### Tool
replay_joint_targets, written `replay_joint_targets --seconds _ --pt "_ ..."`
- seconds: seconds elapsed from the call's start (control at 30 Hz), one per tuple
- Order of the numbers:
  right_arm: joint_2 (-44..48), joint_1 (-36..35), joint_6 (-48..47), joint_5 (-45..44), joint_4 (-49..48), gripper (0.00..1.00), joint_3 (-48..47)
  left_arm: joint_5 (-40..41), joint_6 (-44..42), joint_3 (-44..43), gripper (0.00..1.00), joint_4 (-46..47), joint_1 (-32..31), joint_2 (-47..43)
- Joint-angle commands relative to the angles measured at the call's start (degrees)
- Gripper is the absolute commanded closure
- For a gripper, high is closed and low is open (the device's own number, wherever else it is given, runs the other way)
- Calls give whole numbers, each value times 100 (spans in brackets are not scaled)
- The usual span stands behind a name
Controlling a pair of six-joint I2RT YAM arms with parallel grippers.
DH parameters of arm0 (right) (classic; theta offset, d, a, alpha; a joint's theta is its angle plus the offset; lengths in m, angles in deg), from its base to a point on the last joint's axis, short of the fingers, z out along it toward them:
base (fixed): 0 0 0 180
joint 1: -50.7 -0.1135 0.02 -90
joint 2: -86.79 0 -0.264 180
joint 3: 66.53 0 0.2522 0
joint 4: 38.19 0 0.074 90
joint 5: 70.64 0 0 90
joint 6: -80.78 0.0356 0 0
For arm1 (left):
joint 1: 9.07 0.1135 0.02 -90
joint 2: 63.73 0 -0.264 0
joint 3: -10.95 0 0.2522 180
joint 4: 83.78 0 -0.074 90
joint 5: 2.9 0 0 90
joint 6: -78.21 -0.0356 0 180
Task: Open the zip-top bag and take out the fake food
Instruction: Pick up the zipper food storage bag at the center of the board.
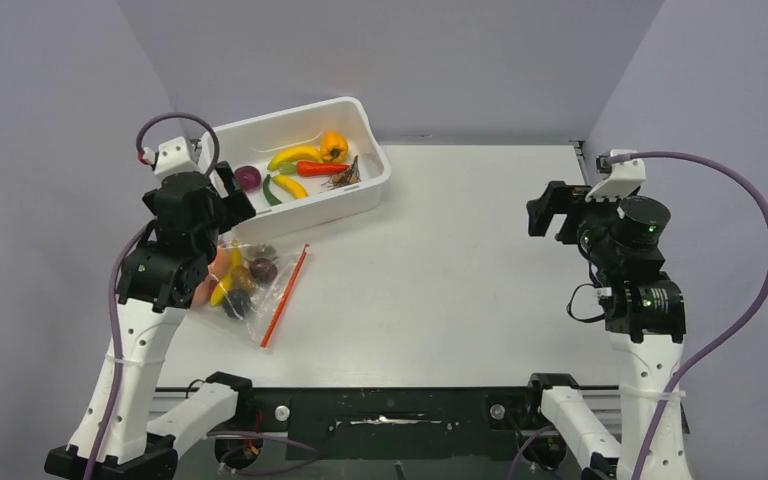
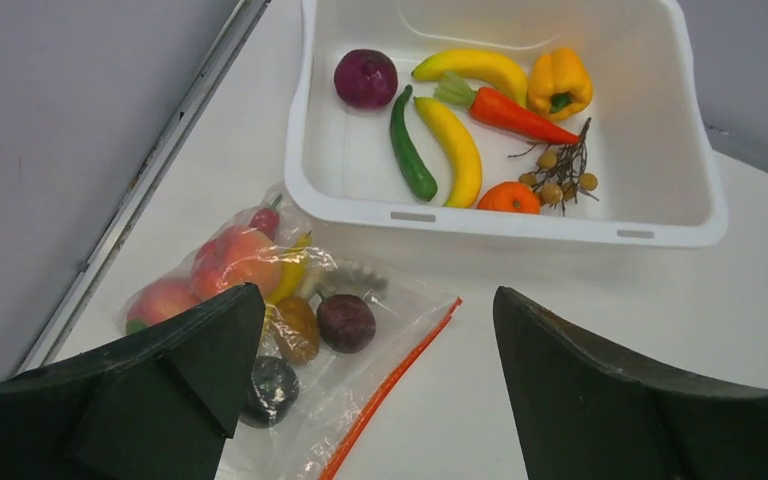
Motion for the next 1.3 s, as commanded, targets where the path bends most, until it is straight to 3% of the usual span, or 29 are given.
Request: replay_joint_targets --seconds 0.0,0.37,0.5,0.63,0.9,1.27 --pt "52 166 321 466 -436 2 397 405 6 463 13 570 -205 -271" --pt "-135 553 1065 1586 -811 2 1590 4 -282 1942 5 1015 -700 -609" --pt "-195 640 1341 1916 -903 2 1956 -72 69 2299 3 972 -742 -484" --pt "-229 699 1561 2069 -865 2 2208 -315 595 2560 3 842 -383 -314" --pt "-125 755 1924 2261 -920 2 2585 -1229 1188 3463 2 1217 1022 -416" --pt "-161 768 2008 2235 -854 2 2685 -1445 2862 4384 2 1258 1513 -462"
